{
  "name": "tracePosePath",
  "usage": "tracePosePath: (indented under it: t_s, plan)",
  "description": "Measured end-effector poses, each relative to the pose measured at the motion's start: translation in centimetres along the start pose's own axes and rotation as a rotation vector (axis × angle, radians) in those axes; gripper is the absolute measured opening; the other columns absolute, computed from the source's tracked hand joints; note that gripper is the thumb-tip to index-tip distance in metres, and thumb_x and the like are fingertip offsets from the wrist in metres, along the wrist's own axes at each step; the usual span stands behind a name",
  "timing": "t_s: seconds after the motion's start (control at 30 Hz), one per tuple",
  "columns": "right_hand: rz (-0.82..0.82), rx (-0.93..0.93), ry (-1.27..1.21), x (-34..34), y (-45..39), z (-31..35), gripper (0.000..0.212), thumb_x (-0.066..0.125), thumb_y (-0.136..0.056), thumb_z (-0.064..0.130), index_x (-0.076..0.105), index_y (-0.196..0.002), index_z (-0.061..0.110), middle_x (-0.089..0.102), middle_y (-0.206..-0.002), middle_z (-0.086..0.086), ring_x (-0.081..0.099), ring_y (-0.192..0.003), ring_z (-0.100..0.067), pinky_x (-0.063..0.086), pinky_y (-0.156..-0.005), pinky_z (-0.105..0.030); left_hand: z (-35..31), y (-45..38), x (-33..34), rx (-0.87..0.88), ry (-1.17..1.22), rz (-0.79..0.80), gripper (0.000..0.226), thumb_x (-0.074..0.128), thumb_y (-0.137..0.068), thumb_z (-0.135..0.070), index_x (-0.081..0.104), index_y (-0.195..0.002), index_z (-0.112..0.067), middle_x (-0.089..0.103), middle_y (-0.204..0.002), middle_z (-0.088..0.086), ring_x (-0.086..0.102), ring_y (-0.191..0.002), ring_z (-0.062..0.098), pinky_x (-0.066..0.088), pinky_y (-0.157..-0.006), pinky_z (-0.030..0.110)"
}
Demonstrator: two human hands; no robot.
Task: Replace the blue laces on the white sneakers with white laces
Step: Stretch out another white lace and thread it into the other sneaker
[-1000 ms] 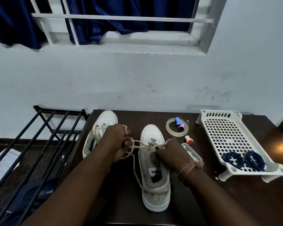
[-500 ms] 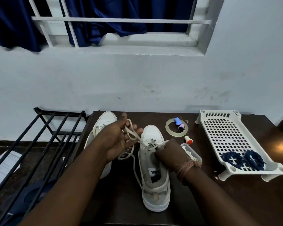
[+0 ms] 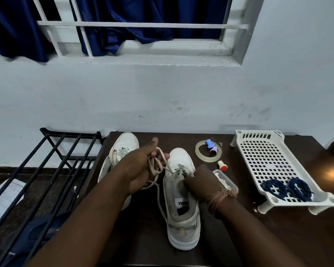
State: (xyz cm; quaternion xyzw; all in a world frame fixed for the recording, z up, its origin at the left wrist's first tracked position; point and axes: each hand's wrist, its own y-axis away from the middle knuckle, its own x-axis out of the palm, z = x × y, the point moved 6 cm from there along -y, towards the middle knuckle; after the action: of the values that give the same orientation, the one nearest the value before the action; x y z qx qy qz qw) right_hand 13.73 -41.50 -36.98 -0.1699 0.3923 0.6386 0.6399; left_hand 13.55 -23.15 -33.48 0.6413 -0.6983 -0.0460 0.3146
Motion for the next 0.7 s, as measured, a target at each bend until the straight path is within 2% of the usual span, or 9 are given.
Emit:
tracePosePath:
  t_s: [0.07, 0.13, 0.17, 0.23, 0.37, 0.47, 0.5, 0.57, 0.7]
  plan:
    - [-0.005, -0.003, -0.004, -0.1, 0.1, 0.1, 0.026, 0.06, -0.085, 0.008, 0.052, -0.107, -0.005, 0.053, -0.073, -0.002, 0.046, -0.06, -0.008, 0.026, -0.045, -0.02, 0.0, 0.2, 0.5, -0.035, 0.162, 0.036, 0.055, 0.048, -0.102, -0.051, 0.044, -0.06, -0.016, 0.053, -0.063, 0.005, 0.059, -0.068, 0.023, 0.054, -0.087, 0.044]
    - [0.0, 0.001, 0.0, -0.2, 0.2, 0.1, 0.025, 0.058, -0.087, 0.007, 0.05, -0.108, -0.004, 0.051, -0.072, -0.001, 0.045, -0.06, -0.007, 0.027, -0.046, -0.021, 0.3, 0.2, -0.2, -0.078, 0.09, -0.042, 0.051, 0.046, -0.103, -0.051, 0.042, -0.065, -0.017, 0.039, -0.056, -0.001, 0.04, -0.047, 0.013, 0.053, -0.054, 0.027]
    - [-0.002, 0.001, 0.004, -0.3, 0.3, 0.1, 0.024, 0.058, -0.087, 0.008, 0.051, -0.108, -0.003, 0.051, -0.071, 0.0, 0.045, -0.06, -0.006, 0.027, -0.046, -0.021, 0.5, 0.3, -0.6, -0.103, 0.009, -0.088, 0.048, 0.046, -0.103, -0.05, 0.04, -0.068, -0.017, 0.036, -0.056, -0.003, 0.031, -0.041, 0.009, 0.041, -0.041, 0.021]
    - [-0.016, 0.0, -0.001, -0.4, 0.4, 0.2, 0.023, 0.057, -0.088, 0.008, 0.052, -0.107, -0.002, 0.051, -0.071, 0.0, 0.045, -0.06, -0.007, 0.028, -0.047, -0.022, 0.9, 0.6, -1.2, -0.164, -0.111, -0.139, 0.044, 0.05, -0.103, -0.046, 0.04, -0.071, -0.019, 0.036, -0.054, -0.005, 0.023, -0.036, 0.006, 0.023, -0.034, 0.016]
    - [-0.004, 0.007, -0.016, -0.5, 0.6, 0.3, 0.022, 0.055, -0.089, 0.008, 0.051, -0.109, -0.001, 0.05, -0.073, -0.001, 0.046, -0.061, -0.009, 0.03, -0.047, -0.023, 1.2, 0.4, -2.6, -0.131, -0.626, -0.294, 0.043, 0.057, -0.1, -0.045, 0.065, -0.092, -0.003, 0.056, -0.062, 0.002, 0.041, -0.035, 0.01, 0.029, -0.04, 0.016]
    - [-0.014, -0.001, -0.011, -0.5, 0.7, 0.3, 0.026, 0.055, -0.091, 0.012, 0.05, -0.113, -0.002, 0.05, -0.077, 0.0, 0.043, -0.061, -0.007, 0.027, -0.047, -0.02, 1.2, 0.0, -3.1, -0.082, -0.879, -0.382, 0.051, 0.061, -0.094, -0.051, 0.07, -0.102, -0.001, 0.071, -0.087, 0.019, 0.072, -0.077, 0.03, 0.043, -0.063, 0.026]
    - [-0.017, 0.0, -0.011, -0.5, 0.7, 0.3, 0.027, 0.056, -0.092, 0.013, 0.05, -0.114, -0.002, 0.05, -0.079, 0.0, 0.042, -0.061, -0.008, 0.027, -0.047, -0.02, 1.2, -0.1, -3.1, -0.076, -0.971, -0.393, 0.051, 0.062, -0.094, -0.051, 0.069, -0.096, -0.001, 0.071, -0.09, 0.021, 0.071, -0.09, 0.034, 0.043, -0.066, 0.027]
    - [-0.009, 0.015, -0.024, -0.5, 0.6, 0.3, 0.028, 0.057, -0.092, 0.014, 0.049, -0.114, -0.001, 0.051, -0.082, -0.001, 0.043, -0.063, -0.01, 0.027, -0.048, -0.02, 0.8, -0.1, -3.0, -0.046, -1.149, -0.425, 0.044, 0.064, -0.093, -0.048, 0.06, -0.081, -0.006, 0.065, -0.083, 0.016, 0.068, -0.091, 0.034, 0.038, -0.061, 0.028]
    - [-0.004, 0.037, -0.047, -0.4, 0.6, 0.2, 0.028, 0.057, -0.089, 0.013, 0.051, -0.111, -0.001, 0.057, -0.09, -0.007, 0.049, -0.07, -0.016, 0.029, -0.049, -0.021, 0.1, 0.4, -2.4, 0.083, -1.29, -0.519, 0.033, 0.064, -0.093, -0.042, 0.051, -0.096, -0.012, 0.064, -0.099, 0.006, 0.062, -0.1, 0.029, 0.041, -0.075, 0.032]
